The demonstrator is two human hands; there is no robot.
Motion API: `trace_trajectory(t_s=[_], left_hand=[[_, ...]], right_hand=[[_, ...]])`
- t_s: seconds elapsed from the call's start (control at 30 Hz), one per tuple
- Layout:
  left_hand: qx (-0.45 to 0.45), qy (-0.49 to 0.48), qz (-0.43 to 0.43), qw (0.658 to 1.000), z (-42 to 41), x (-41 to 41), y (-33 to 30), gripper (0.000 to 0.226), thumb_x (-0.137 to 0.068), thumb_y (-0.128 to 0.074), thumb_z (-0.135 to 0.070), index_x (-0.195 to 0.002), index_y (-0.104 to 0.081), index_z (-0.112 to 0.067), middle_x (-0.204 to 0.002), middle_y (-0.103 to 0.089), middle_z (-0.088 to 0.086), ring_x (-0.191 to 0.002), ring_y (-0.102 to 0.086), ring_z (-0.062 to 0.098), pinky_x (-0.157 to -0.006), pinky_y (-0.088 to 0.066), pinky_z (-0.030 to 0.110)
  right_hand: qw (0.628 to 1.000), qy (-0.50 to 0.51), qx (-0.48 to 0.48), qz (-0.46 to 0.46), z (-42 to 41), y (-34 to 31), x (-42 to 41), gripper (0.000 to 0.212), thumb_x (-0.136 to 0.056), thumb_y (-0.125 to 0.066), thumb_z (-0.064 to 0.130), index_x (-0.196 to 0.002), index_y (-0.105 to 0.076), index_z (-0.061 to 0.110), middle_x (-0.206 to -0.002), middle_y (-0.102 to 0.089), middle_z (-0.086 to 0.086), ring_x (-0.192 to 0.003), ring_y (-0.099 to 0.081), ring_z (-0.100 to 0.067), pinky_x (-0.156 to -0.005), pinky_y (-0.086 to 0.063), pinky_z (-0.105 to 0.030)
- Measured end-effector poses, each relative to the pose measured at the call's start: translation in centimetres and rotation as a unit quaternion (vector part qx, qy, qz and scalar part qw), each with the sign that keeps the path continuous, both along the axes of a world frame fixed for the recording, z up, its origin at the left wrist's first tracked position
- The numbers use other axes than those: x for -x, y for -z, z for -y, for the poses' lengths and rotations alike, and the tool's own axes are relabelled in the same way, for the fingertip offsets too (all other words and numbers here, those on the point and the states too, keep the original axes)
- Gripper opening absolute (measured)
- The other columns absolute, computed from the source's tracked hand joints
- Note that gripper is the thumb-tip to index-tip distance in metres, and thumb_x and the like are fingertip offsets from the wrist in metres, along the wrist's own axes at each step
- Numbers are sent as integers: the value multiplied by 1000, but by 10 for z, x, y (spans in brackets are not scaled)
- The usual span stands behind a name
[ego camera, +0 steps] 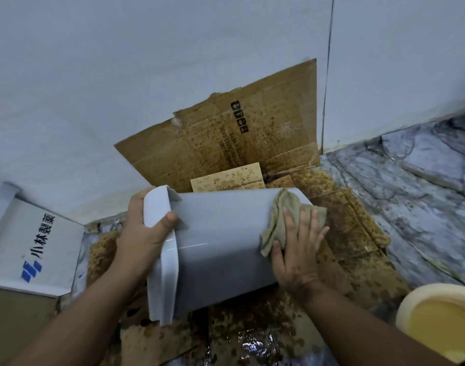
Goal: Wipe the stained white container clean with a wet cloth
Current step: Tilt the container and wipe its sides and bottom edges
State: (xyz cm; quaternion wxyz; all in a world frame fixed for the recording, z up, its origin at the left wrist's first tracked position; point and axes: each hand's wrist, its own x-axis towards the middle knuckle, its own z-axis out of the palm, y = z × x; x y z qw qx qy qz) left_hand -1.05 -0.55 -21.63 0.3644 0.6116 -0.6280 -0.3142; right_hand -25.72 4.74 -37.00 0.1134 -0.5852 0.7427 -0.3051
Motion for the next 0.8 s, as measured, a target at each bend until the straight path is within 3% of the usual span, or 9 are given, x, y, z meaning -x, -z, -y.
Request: trace_trajectory(t_s=[0.07,0.1,0.2,0.27,0.33,0.47,0.6,0.7,0.8], left_hand=[[-1,3,10,1000,1,1,0,84,-59,-53,-75,-134,-44,-39,-125,-52,-10,-117,-51,16,-87,-42,33],[5,11,13,1000,1,2,0,86,-58,-55,-77,-134,-44,-37,-122,-52,-15,-115,-51,10,-86,-42,26],[34,55,18,998,-2,7,-4,110,-48,-60,-94,-135,-45,-29,-120,-48,-26,-102,-47,-24,-72,-36,-2],[29,68,15,997,-4,8,-4,120,-44,-57,-101,-138,-44,-27,-124,-48,-24,-105,-45,-28,-73,-35,-4],[23,76,4,997,-7,7,-3,115,-44,-63,-96,-136,-46,-29,-126,-50,-24,-109,-47,-23,-77,-38,0],[23,71,9,997,-15,10,1,94,-51,-70,-64,-136,-47,-31,-132,-50,-14,-119,-48,-5,-86,-41,16],[14,62,11,998,-16,12,4,99,-49,-74,-63,-138,-46,-32,-138,-49,-8,-124,-48,9,-91,-45,28],[9,59,14,998,-16,17,2,101,-47,-72,-66,-139,-46,-35,-139,-48,-12,-124,-46,10,-87,-41,21],[9,47,17,999,-13,20,0,100,-48,-69,-66,-139,-45,-35,-141,-46,-9,-126,-44,13,-85,-36,16]], right_hand=[[998,-57,13,-25,9,-31,-17,66,-96,-21,55,-149,-36,20,-153,-42,-17,-144,-29,-45,-113,-12,-73],[992,-113,27,-41,15,-49,-29,65,-95,-23,53,-149,-39,20,-153,-44,-14,-144,-33,-42,-115,-14,-69],[963,-260,31,-57,30,-96,-58,64,-97,-23,53,-156,-24,28,-162,-29,-6,-151,-21,-31,-121,-8,-58],[950,-309,19,-51,37,-104,-57,64,-97,-24,57,-156,-13,38,-166,-19,-4,-154,-11,-28,-123,-2,-55],[946,-321,4,-46,45,-94,-35,63,-95,-24,64,-154,-8,47,-166,-18,-1,-154,-10,-25,-123,-3,-51],[973,-228,-30,-18,61,-56,27,65,-94,-14,69,-154,-18,45,-159,-36,8,-144,-34,-17,-119,-20,-46],[993,-81,-87,18,55,-18,78,78,-88,-20,77,-149,-40,32,-152,-47,7,-138,-42,-23,-118,-26,-46],[986,-2,-84,141,34,-6,92,75,-87,-35,76,-147,-44,31,-152,-45,6,-141,-40,-22,-117,-32,-45],[948,145,-19,284,4,2,74,76,-87,-36,69,-145,-47,22,-146,-53,-9,-133,-48,-32,-109,-39,-45]])
